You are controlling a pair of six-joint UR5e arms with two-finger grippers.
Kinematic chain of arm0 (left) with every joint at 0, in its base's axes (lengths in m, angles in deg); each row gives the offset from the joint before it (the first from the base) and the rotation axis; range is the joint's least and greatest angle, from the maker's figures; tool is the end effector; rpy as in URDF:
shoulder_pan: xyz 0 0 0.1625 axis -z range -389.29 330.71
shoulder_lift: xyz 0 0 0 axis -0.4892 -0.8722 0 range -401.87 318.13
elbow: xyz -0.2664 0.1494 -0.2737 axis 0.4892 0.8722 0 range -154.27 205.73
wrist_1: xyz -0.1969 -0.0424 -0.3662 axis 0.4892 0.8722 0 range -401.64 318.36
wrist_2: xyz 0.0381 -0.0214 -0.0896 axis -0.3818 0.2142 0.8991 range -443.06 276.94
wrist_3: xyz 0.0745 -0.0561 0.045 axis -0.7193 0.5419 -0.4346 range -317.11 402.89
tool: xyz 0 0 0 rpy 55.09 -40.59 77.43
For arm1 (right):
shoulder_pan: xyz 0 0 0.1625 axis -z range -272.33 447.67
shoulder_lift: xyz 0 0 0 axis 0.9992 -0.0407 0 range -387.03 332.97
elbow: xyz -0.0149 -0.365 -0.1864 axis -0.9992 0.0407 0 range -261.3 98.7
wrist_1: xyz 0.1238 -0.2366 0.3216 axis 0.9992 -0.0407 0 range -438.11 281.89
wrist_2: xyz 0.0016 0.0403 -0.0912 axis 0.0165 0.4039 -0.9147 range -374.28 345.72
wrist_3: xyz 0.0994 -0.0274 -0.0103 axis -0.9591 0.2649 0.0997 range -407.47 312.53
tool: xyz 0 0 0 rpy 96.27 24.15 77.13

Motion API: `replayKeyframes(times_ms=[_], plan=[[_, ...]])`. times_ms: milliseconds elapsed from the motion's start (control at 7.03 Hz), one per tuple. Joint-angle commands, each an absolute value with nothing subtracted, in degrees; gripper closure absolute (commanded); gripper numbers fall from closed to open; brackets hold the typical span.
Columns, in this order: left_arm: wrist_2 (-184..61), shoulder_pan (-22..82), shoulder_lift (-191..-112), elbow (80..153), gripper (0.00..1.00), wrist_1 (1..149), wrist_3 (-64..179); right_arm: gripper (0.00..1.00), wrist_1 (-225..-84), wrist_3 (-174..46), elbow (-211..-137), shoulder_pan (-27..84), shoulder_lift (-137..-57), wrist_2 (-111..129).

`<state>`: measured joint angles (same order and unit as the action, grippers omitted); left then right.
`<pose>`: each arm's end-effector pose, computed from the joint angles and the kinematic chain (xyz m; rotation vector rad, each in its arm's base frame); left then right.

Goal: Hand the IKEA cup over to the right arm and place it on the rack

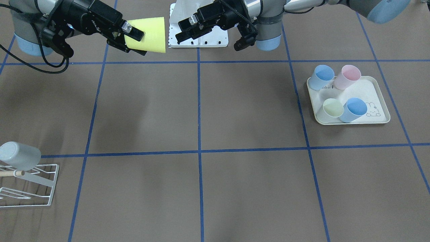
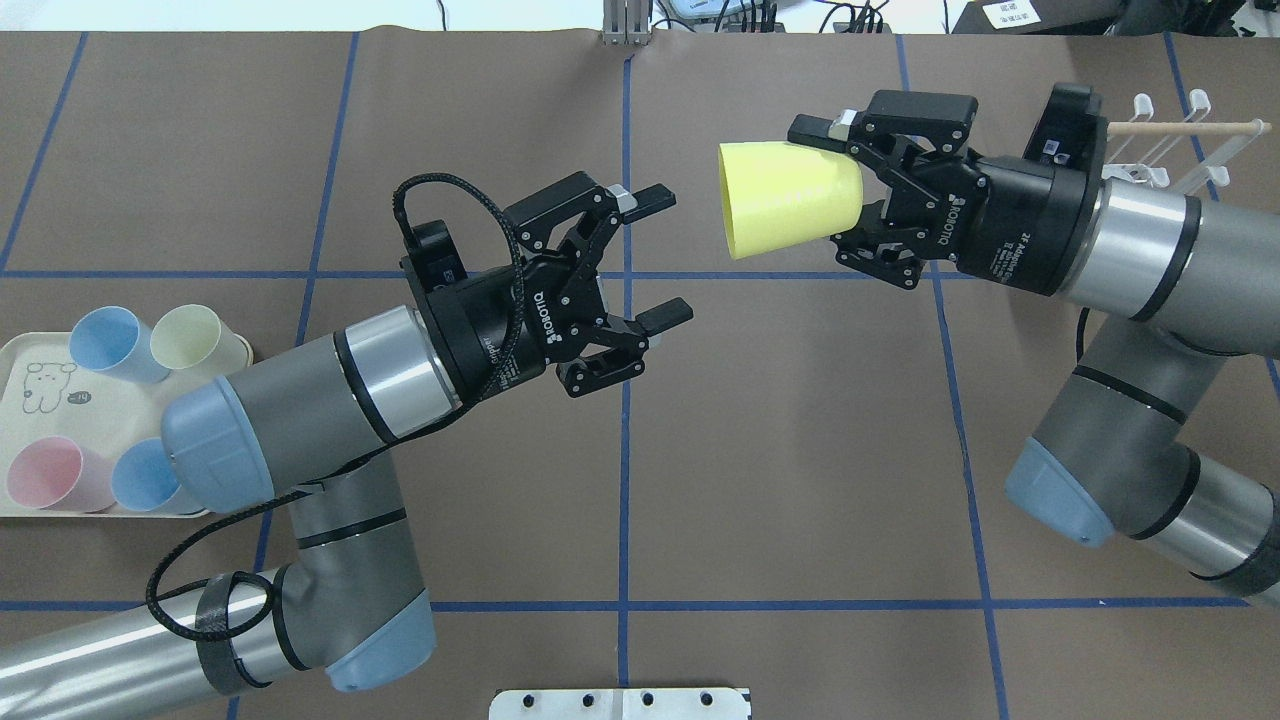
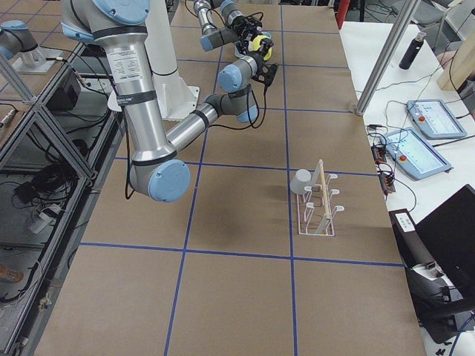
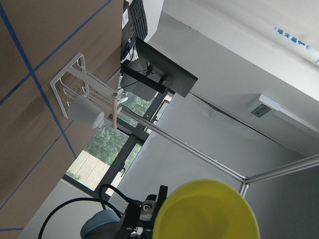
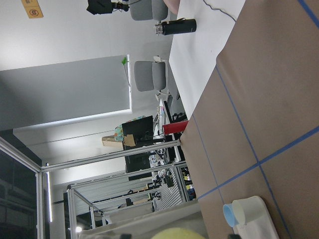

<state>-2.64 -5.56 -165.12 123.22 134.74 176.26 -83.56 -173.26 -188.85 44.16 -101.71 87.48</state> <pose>0.4396 -0.3577 0.1058 -0.3025 2.3177 -0.8050 -0.2747 -0.4154 0.2078 0.0100 -2.1026 0.6474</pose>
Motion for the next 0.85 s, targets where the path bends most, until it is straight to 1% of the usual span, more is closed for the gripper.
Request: replayKeyframes(times_ms=[0,284,569,711], plan=[[-2.3,-5.4,-162.8,122.7,0.0,134.2,168.5,0.97,-85.0,-167.1,-185.1,34.0,-103.6,97.5],[-2.1,-5.6,-162.1,122.3,0.0,128.7,164.1,0.96,-91.9,-150.3,-180.5,26.6,-105.2,103.9],[-2.2,-5.8,-162.0,121.4,0.0,128.5,164.1,0.95,-101.8,-134.7,-180.4,20.2,-109.6,103.8],[-2.2,-6.1,-162.0,120.2,0.0,128.5,164.1,0.95,-107.7,-122.0,-180.9,17.9,-111.0,103.6]])
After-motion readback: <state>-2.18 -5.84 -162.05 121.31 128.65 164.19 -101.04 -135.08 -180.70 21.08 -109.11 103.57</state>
